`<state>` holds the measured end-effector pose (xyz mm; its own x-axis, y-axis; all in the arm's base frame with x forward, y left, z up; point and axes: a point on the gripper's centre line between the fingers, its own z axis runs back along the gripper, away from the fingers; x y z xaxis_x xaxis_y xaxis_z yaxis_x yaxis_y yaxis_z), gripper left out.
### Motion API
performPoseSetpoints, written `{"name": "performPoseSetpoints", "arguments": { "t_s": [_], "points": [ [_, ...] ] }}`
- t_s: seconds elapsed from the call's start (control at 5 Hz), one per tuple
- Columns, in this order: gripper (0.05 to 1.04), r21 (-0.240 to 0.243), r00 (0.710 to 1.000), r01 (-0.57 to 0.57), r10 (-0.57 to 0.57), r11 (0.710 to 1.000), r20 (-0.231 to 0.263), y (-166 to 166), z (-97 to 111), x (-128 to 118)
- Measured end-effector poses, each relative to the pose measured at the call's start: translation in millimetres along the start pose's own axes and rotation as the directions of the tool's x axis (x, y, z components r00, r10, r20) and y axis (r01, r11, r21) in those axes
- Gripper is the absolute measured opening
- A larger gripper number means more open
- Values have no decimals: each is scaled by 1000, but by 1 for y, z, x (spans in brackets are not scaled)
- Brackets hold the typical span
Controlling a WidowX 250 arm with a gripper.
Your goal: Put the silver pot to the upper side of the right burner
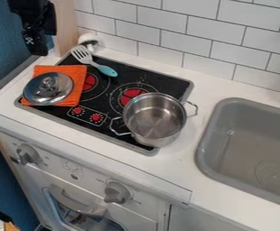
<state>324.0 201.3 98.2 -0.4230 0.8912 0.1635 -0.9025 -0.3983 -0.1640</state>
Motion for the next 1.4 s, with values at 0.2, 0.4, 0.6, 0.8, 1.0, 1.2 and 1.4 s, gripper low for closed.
{"name": "performPoseSetpoints", "arguments": {
  "t_s": [0.2, 0.4, 0.6, 0.8, 1.0, 1.2, 1.4],
  "points": [
    [999, 45, 1000, 5, -5, 999, -10, 7, -15, -4],
    [999, 38, 999, 35, -33, 999, -36, 17, -10, -13],
    [999, -30, 995, 78, -80, 997, -67, 25, 14, -25],
    [999, -108, 986, 118, -129, 987, -107, 39, 37, -44],
    [999, -139, 944, 297, -312, 945, -108, 67, 45, -93],
    [999, -183, 883, 413, -441, 892, -158, 98, 52, -122],
    [999, -201, 820, 501, -536, 842, -200, 129, 47, -148]
  ]
}}
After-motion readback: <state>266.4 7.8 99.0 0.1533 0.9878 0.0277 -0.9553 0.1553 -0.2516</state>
